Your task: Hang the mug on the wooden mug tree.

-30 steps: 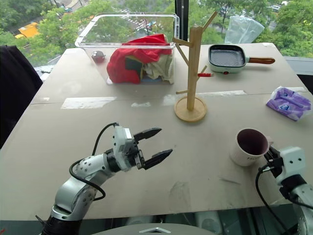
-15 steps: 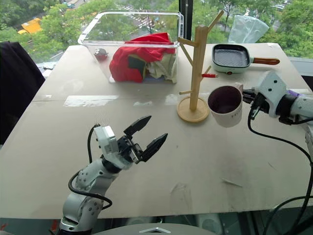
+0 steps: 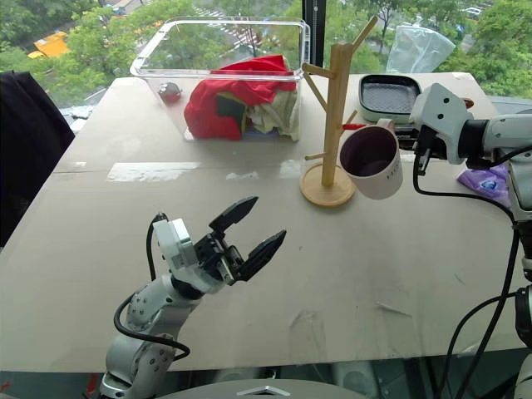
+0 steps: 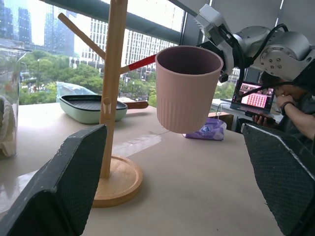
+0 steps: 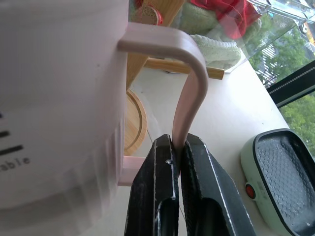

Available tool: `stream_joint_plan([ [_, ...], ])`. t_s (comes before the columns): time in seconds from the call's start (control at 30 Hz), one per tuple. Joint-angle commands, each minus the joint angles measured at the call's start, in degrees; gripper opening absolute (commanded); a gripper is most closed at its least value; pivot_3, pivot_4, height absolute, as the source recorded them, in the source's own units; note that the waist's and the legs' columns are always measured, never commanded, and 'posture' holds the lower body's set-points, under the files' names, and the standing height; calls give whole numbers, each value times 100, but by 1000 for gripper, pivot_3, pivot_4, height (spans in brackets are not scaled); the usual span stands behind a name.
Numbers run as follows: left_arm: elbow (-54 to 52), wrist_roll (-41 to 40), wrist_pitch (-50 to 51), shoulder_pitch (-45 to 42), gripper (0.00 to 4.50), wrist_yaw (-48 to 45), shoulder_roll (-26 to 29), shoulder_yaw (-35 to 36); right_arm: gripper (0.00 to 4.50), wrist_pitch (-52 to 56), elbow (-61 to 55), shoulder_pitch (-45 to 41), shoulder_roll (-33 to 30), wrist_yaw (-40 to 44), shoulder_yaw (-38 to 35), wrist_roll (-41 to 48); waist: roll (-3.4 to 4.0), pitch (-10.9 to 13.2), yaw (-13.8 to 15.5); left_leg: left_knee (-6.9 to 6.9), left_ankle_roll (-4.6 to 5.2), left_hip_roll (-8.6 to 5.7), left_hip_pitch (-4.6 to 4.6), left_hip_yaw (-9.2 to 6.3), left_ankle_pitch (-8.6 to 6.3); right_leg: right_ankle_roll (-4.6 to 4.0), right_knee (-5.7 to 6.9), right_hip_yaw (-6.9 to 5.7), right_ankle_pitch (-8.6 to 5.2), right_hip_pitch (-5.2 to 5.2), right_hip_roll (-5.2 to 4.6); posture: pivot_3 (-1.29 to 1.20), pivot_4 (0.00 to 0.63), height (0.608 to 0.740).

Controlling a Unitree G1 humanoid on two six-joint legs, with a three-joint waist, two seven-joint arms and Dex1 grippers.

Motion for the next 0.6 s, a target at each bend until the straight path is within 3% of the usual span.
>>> stream_joint_plan([
  [0.03, -40, -38, -150, -31, 4500, -36, 7, -21, 37, -79, -194, -306, 64, 87, -15, -45, 0, 0, 5, 0, 0, 0, 0, 0, 0, 0, 0, -1, 0, 0, 0, 0, 150, 740],
  [0.23, 32, -38, -180, -95, 4500, -46, 28, -23, 37, -307, -73, -533, 289, 8, 117, -311, 0, 0, 14, 0, 0, 0, -1, -2, 0, 0, 0, -3, 0, 0, -3, 0, 150, 740],
  [0.33, 30, -42, -179, -105, 4500, -33, 31, -34, 771, -497, 67, -557, 326, 8, 120, -446, 0, 0, 16, 0, 0, 0, -2, -2, 0, 0, 0, -5, 0, 0, -4, 0, 150, 740],
  [0.57, -49, -53, -108, 76, 4500, -44, 226, 92, 3946, -492, 145, -242, 271, -289, -207, -445, 0, 1, 13, -2, -1, 0, -1, -2, 0, -1, 1, -7, 0, -2, -8, 0, 150, 740],
  [0.6, -27, -58, -102, 127, 4500, -41, 290, 157, 3946, -399, 44, -95, 229, -302, -305, -364, 1, 1, 13, -3, -1, 0, -1, -4, 0, -1, 1, -9, 0, -1, -8, 0, 150, 740],
])
